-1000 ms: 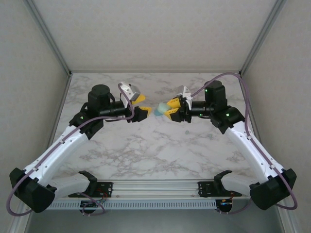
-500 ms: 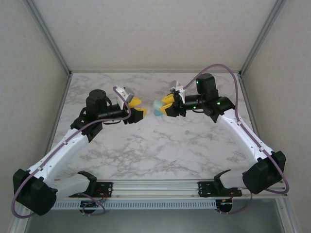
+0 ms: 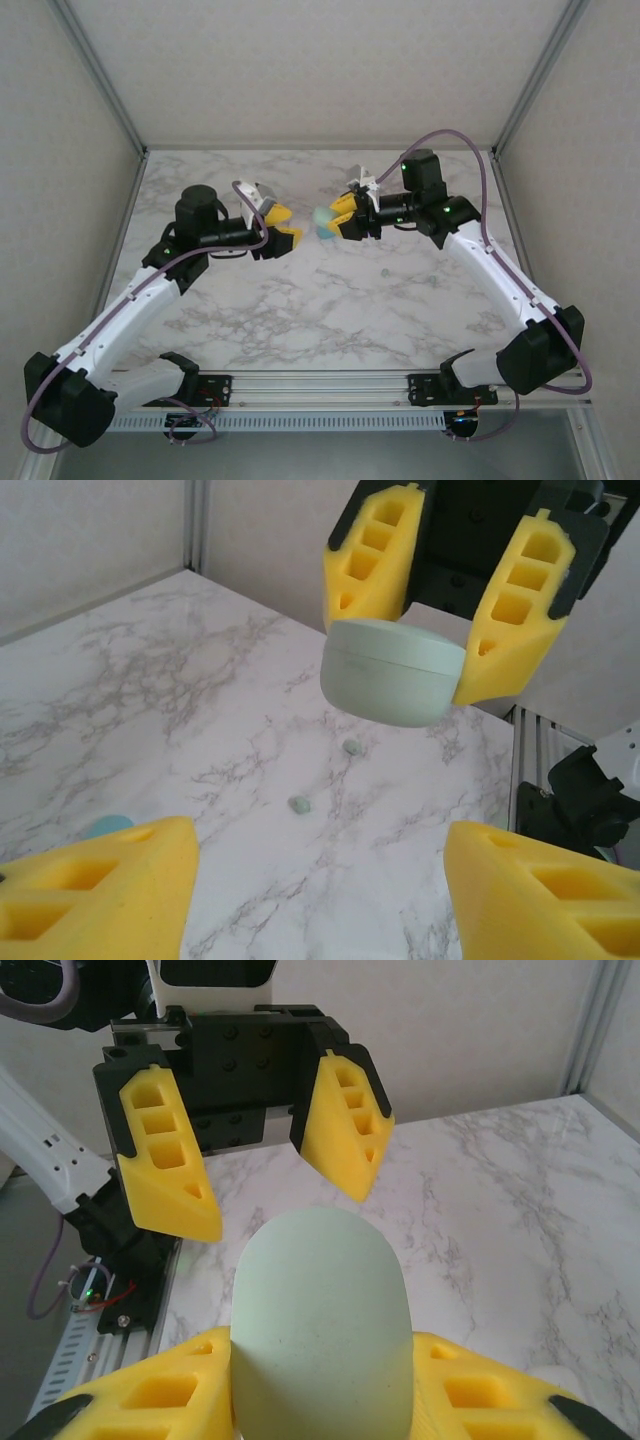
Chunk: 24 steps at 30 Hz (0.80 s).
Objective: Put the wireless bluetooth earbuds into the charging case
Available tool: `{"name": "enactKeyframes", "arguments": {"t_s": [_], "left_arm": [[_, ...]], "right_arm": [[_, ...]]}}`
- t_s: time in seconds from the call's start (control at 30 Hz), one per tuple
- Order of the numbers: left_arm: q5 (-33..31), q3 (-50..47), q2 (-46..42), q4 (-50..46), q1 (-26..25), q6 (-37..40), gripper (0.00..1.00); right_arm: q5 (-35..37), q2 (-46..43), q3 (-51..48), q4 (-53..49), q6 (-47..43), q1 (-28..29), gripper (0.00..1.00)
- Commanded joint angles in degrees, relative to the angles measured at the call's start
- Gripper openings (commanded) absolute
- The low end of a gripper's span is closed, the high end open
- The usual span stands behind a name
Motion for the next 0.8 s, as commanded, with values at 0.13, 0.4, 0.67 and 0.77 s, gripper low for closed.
{"name": "enactKeyframes", "arguments": {"t_s": [0.13, 0.4, 0.67, 0.77], "left_arm": [[2.9, 2.4, -0.5, -0.8, -1.9, 3.0, 0.65], [3.6, 6.4, 4.1, 0.3, -5.5, 3.3, 0.65], [5.3, 8.2, 5.9, -2.1, -6.0, 5.2, 0.62], [5.5, 8.8, 6.4, -2.4, -6.1, 4.9, 0.58]], "right_arm": [[-4.8, -0.1, 2.7, -0.4, -1.4, 0.4, 0.36], [-4.6, 0.1, 2.7, -1.1, -2.2, 2.6, 0.36], [-5.0, 0.4, 3.1, -1.2, -2.6, 3.1, 0.36], [-5.0, 0.4, 3.1, -1.5, -3.2, 3.2, 0.36]]}}
